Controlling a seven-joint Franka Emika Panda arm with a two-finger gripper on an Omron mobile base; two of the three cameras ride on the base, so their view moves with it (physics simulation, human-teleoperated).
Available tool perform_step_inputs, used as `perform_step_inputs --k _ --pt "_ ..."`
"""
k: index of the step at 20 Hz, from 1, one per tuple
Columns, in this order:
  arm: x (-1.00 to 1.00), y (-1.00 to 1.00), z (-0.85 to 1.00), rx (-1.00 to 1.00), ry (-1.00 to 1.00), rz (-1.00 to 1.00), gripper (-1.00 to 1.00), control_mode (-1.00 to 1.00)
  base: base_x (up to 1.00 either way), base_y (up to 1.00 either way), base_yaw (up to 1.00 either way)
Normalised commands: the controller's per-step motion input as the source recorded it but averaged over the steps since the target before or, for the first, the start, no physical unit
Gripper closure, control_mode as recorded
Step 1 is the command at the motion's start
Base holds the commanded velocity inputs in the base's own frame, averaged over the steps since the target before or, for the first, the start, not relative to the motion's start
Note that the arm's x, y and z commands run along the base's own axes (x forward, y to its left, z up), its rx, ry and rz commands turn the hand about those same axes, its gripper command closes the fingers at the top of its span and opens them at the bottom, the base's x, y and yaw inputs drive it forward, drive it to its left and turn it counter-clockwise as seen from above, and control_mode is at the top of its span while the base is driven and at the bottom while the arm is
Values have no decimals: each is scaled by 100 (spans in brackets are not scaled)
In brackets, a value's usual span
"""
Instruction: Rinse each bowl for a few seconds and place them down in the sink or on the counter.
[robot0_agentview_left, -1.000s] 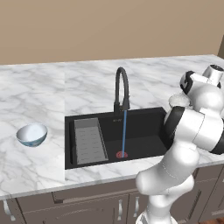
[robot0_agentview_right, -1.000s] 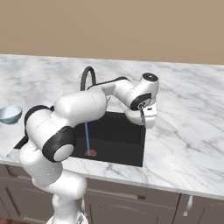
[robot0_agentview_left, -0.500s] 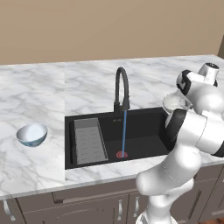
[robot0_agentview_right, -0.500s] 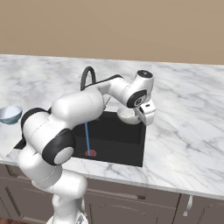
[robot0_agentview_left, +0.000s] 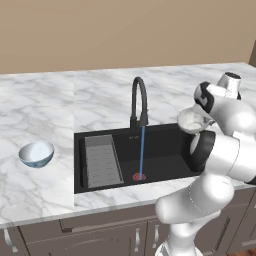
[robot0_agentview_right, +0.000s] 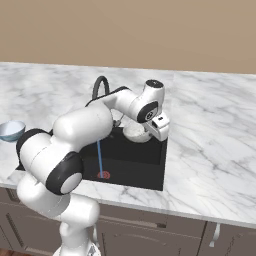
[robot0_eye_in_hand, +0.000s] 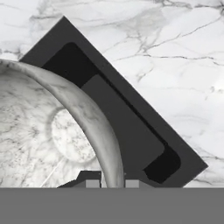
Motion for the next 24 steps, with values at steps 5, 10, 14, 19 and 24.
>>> perform_step_inputs --k 5,10,14,19,24 --pt "6 28 -12 5 0 11 100 -100 0 0 0" --pt "5 23 -19 10 0 5 100 -100 0 0 0" --pt "10 26 -17 7 0 3 100 -100 0 0 0" --pt "8 31 -14 4 0 5 100 -100 0 0 0" --pt "4 32 -14 1 0 7 100 -100 0 0 0"
